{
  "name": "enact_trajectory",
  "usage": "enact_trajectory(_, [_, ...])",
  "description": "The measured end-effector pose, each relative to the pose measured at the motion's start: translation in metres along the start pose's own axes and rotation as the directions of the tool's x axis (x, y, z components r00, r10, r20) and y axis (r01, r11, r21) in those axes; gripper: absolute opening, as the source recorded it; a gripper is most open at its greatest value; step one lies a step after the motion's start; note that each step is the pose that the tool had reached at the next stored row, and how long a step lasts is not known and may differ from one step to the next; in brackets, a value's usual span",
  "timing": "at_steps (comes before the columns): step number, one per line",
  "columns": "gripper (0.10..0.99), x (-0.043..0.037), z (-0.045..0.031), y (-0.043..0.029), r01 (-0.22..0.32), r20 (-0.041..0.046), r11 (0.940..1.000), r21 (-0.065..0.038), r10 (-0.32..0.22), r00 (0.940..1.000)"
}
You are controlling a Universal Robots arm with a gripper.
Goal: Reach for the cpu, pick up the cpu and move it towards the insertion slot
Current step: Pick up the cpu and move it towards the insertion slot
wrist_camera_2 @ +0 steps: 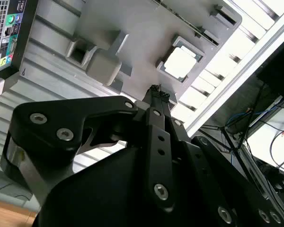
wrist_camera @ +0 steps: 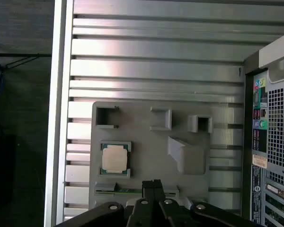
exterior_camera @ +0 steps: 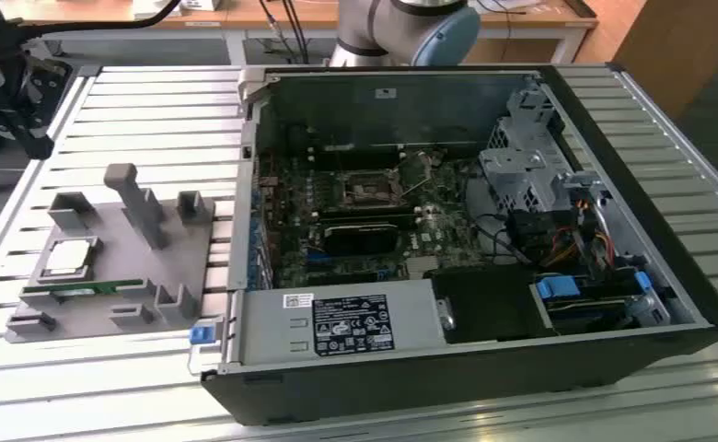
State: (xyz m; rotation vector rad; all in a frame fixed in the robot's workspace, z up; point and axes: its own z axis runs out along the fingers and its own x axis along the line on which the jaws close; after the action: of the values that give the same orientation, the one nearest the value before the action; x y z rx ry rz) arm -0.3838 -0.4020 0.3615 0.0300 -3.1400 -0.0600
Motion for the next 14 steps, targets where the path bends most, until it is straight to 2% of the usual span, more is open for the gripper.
enact_trajectory(14, [0.106,0.0040,0.0000,0.0001,0.000,0.0000,1.0000,0.000,0.000,1.0000])
